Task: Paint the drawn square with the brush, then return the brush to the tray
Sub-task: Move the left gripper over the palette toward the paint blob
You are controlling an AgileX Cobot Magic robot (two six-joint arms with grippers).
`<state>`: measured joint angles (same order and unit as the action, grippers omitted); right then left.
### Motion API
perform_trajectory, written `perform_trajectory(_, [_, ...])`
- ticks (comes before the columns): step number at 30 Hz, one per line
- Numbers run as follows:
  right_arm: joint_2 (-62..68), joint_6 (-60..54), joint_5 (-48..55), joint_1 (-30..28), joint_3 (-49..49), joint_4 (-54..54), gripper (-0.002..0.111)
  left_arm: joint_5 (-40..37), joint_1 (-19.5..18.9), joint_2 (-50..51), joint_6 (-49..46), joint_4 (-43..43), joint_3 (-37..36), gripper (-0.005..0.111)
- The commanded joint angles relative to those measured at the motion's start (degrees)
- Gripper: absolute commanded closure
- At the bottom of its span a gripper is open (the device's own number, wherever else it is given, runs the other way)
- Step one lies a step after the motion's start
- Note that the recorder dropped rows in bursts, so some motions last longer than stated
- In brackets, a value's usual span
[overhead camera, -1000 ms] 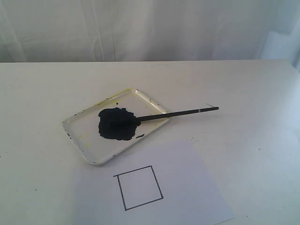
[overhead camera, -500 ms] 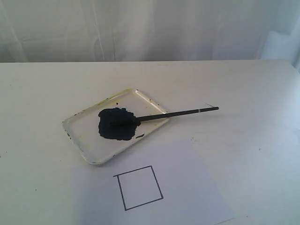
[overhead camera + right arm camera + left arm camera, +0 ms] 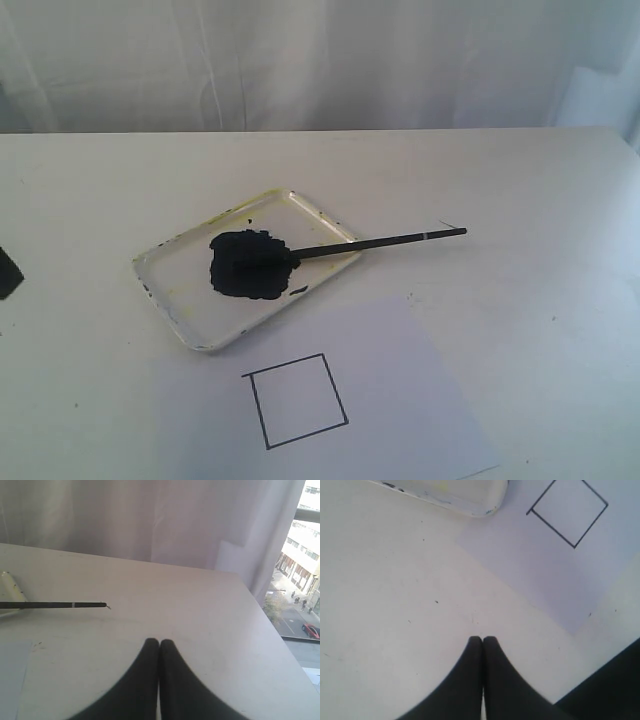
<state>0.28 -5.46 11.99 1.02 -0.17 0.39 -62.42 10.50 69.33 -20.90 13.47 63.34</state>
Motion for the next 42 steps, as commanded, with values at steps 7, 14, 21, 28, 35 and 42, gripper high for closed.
perform_trajectory(7, [-0.3,-0.3,-0.5,-0.3,0.2,0.0,0.108,0.1,10.3,8.9,-8.7,0.1,0.3,0.078])
perform_trajectory(14, [-0.3,-0.3,-0.5,-0.3,0.2,0.0,0.108,8.1,12.6,13.2,-8.5,-0.7,-1.2,0.065])
perform_trajectory(21, [-0.3,-0.3,-0.7,-0.3,0.2,0.0,0.108,19.8,18.3,14.1,-14.6,-0.9,-8.1,0.054])
perform_trajectory(28, [-0.3,-0.3,-0.9,-0.3,0.2,0.0,0.108,27.1,22.3,14.1,-15.4,-1.3,-13.6,0.040])
perform_trajectory(35, [-0.3,-0.3,-1.0,-0.3,0.2,0.0,0.108,33.4,22.2,14.1,-20.4,-1.5,-17.7,0.029])
perform_trajectory(42, [-0.3,-0.3,-1.0,-0.3,0.2,0.0,0.108,41.2,22.2,14.1,-25.8,1.7,-22.1,0.033])
